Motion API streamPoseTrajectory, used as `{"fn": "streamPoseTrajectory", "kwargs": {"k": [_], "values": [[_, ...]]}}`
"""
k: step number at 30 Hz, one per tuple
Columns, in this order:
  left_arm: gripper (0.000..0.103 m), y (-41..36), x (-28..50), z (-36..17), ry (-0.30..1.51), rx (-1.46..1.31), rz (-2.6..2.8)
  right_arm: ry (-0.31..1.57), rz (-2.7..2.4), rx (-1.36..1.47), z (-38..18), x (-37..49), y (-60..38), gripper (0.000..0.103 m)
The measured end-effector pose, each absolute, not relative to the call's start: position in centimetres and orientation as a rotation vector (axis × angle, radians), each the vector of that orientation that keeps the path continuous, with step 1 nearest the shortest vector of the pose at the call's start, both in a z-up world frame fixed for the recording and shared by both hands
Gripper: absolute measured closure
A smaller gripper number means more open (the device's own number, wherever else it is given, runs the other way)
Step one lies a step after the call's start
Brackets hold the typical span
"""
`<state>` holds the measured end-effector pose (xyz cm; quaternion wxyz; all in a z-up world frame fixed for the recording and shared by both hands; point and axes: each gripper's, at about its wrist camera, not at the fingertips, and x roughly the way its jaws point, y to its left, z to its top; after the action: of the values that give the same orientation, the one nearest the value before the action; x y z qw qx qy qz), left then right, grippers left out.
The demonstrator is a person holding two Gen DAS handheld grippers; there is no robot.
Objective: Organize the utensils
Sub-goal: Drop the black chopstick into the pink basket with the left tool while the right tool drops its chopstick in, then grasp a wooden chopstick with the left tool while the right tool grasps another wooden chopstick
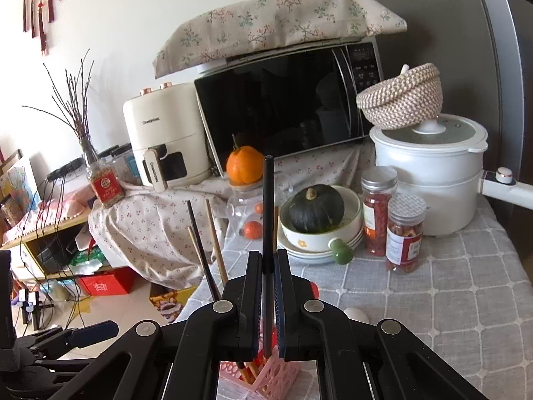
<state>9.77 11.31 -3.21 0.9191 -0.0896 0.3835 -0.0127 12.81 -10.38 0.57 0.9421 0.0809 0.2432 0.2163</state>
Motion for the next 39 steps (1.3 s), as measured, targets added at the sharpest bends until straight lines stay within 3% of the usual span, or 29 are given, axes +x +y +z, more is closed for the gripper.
{"fn": "streamPoseTrajectory", "kwargs": {"k": [7,11,20,28,39], "values": [[0.026,10.9,10.0,-3.5,0.804,-0.166,-0.033,0.502,0.448,0.181,0.0,13.4,-10.8,0.090],[0.026,10.4,10.1,-3.5,0.810,-0.159,-0.047,0.472,0.448,0.225,1.1,12.8,-12.0,0.059],[0.020,8.0,9.5,-4.1,0.851,-0.109,-0.132,0.451,0.443,0.259,2.9,11.0,-15.6,0.019],[0.015,4.3,8.8,-5.4,0.919,-0.020,-0.227,0.478,0.414,0.172,2.3,9.0,-18.8,0.008],[0.015,-2.2,8.7,-8.4,1.027,0.127,-0.322,0.619,0.335,0.088,-0.9,8.4,-23.2,0.005]]}}
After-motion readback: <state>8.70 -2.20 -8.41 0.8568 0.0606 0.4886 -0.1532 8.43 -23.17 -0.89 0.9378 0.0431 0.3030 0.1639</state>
